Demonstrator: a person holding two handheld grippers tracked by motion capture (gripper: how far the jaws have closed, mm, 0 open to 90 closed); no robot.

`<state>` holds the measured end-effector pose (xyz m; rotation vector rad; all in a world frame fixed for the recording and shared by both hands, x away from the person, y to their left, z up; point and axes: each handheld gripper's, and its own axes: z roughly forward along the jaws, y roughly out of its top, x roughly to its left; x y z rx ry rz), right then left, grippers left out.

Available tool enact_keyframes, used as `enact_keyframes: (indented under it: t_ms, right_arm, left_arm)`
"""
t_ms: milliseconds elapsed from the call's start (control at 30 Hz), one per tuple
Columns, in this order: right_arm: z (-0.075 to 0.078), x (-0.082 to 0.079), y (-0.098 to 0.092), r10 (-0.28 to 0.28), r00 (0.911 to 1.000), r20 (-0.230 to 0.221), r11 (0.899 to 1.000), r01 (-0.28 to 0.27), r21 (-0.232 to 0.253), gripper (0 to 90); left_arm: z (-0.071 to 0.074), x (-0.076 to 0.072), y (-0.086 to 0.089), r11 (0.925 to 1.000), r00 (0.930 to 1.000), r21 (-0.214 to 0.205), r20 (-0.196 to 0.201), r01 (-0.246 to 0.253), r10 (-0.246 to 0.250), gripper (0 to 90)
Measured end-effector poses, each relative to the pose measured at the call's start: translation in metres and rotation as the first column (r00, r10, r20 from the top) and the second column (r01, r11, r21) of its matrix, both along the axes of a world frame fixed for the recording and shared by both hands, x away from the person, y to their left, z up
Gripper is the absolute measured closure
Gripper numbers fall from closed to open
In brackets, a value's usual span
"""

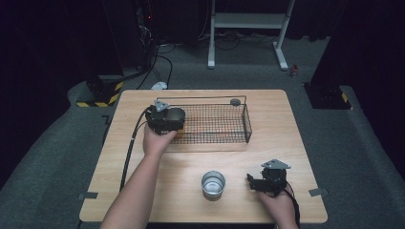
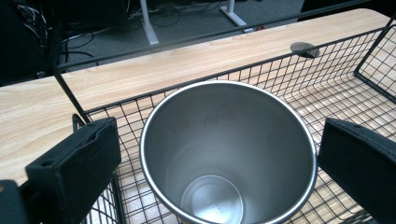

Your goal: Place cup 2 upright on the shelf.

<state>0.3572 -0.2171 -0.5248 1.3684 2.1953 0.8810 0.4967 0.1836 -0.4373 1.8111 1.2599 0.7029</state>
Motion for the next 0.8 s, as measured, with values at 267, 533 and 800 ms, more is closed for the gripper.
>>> enact_keyframes:
  t_ms: [267,533,800]
  right_arm:
    - [0.0,0.0,0.0,0.0,1.0,0.0,1.0,0.0,0.0,8.8]
    - [0.0,0.0,0.0,0.0,1.0,0.0,1.0,0.0,0.0,8.8]
    - [0.0,0.0,0.0,0.0,1.0,0.0,1.0,0.0,0.0,8.8]
  left_arm:
    - [0.012,-0.006,0.004,0.9999,0.9997,-0.016,0.025,0.006,-0.006,0.1]
    - [0.015,-0.011,0.007,0.9991,0.9997,-0.035,0.014,0.023,-0.022,0.1]
    - [0.01,-0.018,0.014,0.9989,0.9995,-0.04,-0.015,0.026,-0.026,0.7]
